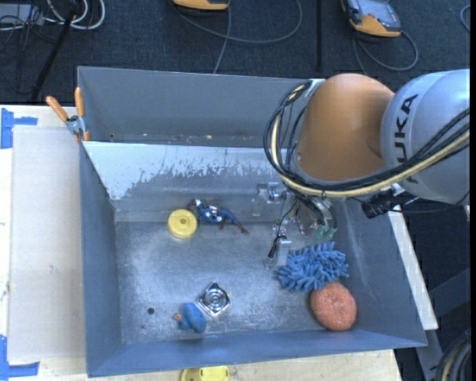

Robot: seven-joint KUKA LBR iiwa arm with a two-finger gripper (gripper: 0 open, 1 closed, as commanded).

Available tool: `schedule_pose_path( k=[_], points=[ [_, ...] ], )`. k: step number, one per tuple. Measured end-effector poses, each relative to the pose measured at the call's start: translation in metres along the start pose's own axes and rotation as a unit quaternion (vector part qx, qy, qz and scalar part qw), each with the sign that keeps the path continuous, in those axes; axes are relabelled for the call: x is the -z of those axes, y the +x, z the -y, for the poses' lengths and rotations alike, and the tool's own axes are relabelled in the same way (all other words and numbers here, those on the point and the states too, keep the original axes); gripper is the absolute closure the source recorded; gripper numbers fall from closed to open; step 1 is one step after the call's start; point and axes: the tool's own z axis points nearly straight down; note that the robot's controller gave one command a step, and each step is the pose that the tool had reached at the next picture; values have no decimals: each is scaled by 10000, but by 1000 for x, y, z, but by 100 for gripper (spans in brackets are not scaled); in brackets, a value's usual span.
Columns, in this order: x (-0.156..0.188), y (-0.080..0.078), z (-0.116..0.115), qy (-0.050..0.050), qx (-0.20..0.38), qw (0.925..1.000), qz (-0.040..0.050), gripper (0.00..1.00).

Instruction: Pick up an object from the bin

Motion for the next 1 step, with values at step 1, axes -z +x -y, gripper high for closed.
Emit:
schedule_pose_path(
  k=[1],
  points=[
    [5, -1, 0, -3, -6, 10000, 39, 0]
  ],
)
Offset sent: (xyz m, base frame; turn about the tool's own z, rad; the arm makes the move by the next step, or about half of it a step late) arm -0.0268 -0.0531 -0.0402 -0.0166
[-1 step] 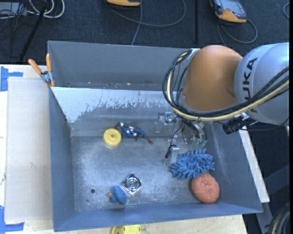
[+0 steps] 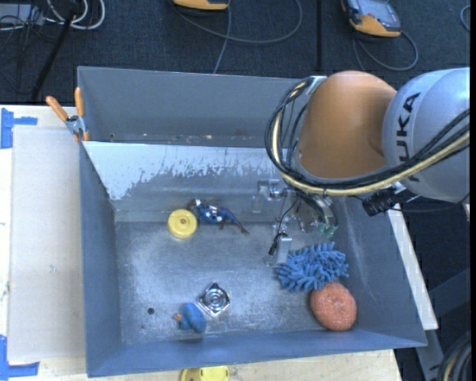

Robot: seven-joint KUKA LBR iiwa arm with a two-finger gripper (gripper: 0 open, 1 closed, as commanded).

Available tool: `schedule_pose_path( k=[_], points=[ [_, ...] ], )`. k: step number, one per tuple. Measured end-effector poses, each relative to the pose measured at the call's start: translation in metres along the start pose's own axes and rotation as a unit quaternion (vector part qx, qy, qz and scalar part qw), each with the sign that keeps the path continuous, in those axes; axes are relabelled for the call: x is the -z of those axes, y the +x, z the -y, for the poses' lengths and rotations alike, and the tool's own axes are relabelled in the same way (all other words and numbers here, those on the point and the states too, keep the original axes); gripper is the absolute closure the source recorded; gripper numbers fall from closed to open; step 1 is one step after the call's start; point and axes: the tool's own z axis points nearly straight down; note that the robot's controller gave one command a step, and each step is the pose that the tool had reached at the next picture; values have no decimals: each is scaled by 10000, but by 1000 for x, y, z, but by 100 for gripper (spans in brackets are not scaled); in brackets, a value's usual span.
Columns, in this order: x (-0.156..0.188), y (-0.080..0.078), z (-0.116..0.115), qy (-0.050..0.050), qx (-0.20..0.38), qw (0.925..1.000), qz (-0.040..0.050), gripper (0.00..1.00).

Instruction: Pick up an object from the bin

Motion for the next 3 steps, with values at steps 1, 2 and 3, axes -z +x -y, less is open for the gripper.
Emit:
schedule_pose_path(
  k=[1, 2, 3],
  points=[
    [-34, 21, 39, -1, 84, 10000, 13, 0],
    [-53, 15, 64, 0, -483, 9988, 5, 0],
    [-69, 18, 88, 1, -73, 10000, 2, 0]
  ],
)
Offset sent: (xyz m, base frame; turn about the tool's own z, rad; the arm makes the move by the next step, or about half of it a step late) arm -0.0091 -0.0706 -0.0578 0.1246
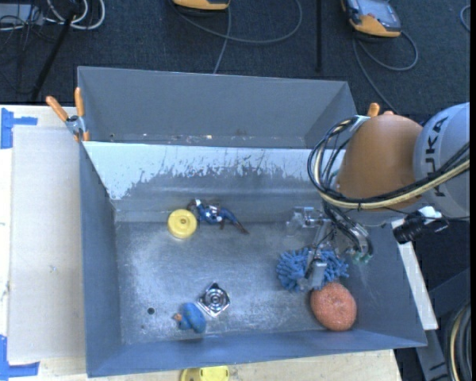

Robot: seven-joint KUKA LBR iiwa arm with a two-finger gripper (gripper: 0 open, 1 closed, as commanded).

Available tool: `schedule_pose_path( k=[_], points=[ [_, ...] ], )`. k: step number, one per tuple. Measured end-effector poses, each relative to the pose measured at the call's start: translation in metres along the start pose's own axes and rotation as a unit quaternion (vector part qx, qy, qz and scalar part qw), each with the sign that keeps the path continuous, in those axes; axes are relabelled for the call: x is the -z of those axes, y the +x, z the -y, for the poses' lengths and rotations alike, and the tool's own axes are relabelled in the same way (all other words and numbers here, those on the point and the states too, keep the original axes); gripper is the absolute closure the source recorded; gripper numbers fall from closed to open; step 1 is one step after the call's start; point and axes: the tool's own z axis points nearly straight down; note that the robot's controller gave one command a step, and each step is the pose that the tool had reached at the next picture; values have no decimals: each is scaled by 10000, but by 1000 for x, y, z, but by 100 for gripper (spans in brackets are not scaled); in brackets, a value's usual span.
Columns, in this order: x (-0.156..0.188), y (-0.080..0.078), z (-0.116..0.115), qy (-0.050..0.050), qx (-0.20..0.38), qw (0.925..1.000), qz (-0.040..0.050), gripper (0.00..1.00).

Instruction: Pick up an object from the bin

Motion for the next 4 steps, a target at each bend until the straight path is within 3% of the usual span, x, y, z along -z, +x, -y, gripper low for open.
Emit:
schedule_pose_path(
  k=[1, 3, 4],
  points=[
    [-36, 18, 38, -4, -21, 10000, -8, 100],
    [-23, 20, 39, -15, -13, 10000, -54, 100],
    [15, 26, 38, 3, -57, 10000, 31, 100]
  ],
)
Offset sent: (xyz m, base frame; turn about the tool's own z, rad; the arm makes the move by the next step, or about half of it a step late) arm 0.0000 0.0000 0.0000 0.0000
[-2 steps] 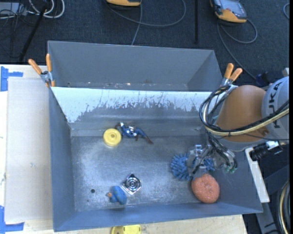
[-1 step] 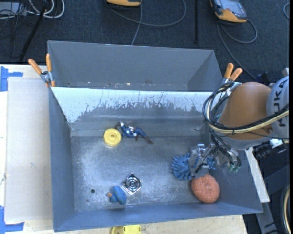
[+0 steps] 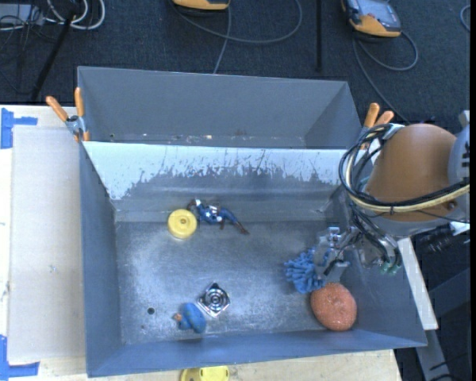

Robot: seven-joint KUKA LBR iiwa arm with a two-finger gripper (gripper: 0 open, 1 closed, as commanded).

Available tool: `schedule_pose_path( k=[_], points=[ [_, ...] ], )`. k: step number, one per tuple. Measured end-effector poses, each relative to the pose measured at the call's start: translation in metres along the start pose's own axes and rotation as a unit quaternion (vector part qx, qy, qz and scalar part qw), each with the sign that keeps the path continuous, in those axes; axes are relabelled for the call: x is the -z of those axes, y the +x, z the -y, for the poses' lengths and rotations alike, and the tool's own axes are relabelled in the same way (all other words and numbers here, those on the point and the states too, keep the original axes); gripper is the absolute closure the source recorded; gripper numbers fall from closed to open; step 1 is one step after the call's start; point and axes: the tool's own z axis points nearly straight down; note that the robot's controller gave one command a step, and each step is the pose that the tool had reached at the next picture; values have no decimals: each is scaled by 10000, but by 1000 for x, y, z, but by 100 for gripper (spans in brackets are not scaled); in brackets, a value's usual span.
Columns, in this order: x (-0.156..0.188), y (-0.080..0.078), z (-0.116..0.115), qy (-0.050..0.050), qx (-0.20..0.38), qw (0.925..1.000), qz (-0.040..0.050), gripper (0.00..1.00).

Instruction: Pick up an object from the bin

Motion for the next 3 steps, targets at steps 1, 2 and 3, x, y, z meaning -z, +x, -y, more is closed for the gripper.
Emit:
schedule_pose_path(
  k=[1, 2, 3],
  points=[
    [32, -3, -13, -4, 87, 10000, -25, 100],
    [32, -3, -13, -4, 83, 10000, -25, 100],
    [-19, 4, -15, -2, 6, 10000, 2, 100]
  ],
)
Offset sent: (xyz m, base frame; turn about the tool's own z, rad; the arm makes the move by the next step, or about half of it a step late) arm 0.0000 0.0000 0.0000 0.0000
